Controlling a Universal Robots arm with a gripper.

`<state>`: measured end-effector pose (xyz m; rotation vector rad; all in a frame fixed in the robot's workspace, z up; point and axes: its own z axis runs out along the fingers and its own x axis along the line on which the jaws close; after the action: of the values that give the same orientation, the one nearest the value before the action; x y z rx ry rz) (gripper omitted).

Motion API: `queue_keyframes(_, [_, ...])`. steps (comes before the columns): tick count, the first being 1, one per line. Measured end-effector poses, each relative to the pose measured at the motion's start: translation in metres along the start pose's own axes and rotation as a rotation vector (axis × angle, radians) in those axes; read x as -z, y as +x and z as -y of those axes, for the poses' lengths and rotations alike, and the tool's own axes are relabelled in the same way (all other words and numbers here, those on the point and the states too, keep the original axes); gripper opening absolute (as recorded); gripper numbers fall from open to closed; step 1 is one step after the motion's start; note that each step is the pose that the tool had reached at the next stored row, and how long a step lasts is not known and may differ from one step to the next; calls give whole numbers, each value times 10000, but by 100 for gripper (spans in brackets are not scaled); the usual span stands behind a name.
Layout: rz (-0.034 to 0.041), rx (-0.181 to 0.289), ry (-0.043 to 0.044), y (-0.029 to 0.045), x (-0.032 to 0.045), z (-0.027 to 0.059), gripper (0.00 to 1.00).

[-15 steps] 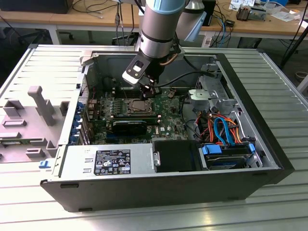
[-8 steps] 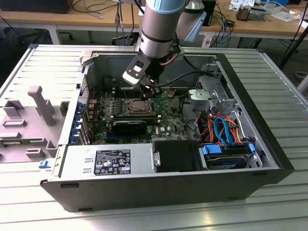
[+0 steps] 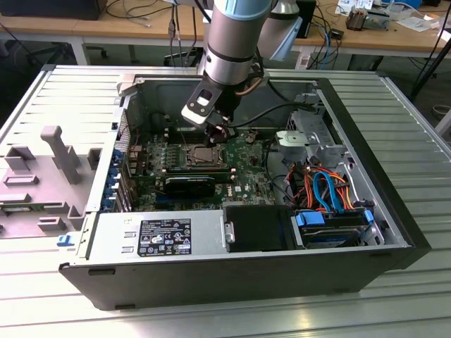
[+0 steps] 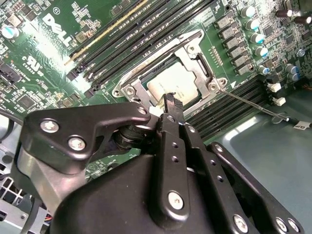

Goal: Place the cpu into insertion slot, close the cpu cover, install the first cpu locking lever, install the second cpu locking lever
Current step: 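Install the first cpu locking lever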

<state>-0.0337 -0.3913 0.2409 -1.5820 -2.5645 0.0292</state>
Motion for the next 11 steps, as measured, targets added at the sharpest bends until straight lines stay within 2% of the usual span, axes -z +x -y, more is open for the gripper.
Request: queue_keyframes(11, [40,482,48,0,0,0,11])
